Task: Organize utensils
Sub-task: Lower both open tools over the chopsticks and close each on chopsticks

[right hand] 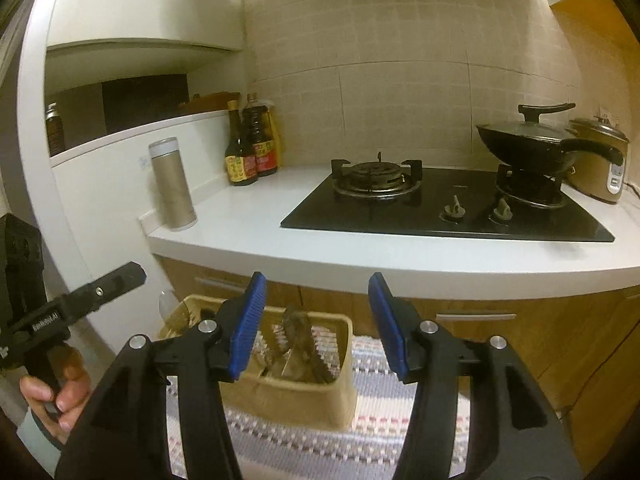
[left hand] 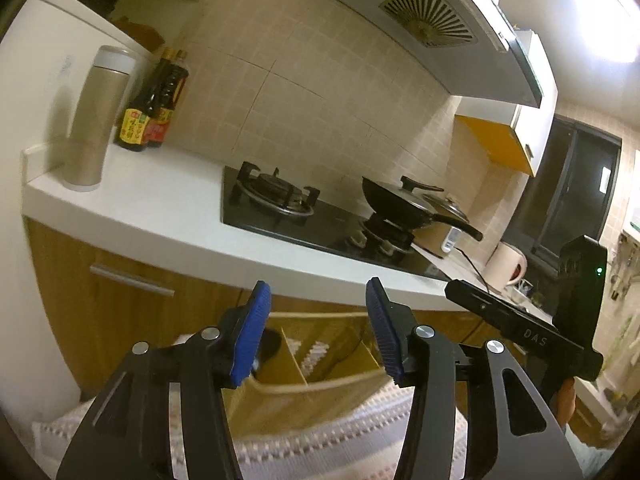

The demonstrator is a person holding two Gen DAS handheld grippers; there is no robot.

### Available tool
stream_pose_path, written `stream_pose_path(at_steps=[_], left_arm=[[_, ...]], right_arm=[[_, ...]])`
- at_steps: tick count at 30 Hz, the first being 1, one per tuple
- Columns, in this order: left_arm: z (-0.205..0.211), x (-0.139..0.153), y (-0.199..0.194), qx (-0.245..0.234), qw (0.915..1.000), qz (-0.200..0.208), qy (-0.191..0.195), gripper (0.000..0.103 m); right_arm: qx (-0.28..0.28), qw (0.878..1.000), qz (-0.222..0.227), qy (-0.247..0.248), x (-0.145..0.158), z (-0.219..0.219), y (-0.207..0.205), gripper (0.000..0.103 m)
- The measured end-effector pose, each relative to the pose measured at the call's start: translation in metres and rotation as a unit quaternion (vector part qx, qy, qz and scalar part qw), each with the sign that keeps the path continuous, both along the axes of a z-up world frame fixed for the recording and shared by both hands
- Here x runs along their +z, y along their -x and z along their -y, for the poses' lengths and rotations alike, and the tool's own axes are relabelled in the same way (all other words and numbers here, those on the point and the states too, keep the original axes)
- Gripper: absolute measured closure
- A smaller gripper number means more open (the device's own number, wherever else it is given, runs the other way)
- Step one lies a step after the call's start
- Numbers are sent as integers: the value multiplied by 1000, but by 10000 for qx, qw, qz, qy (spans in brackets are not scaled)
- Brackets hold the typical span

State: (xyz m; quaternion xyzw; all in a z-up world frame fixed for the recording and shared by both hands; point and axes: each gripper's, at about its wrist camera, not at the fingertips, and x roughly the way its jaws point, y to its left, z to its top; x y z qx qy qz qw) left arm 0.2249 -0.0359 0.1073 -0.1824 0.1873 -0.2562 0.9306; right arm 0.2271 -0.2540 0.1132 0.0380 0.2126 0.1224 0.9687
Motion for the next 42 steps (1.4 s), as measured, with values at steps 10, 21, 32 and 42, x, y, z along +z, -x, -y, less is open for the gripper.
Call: stream_pose_path(at_steps=[10, 21, 32, 42], left_arm=[[0, 1, 59, 49, 9969, -432, -662, 50], [5, -59, 95, 222, 9686, -1641, -1856, 50], [-8, -120, 108, -78, 9354, -2579, -2419, 52], [-6, -138, 109, -283, 9296, -2801, -2380, 55]], right_arm=[[229, 9965, -578, 561, 5, -24, 59, 53], [1092, 9578, -2562, 718, -74, -63, 72, 54], [1441, 9074, -3869, 785, -144, -99, 72, 56], [1335, 9008, -4034, 897, -161, -108, 73, 67]])
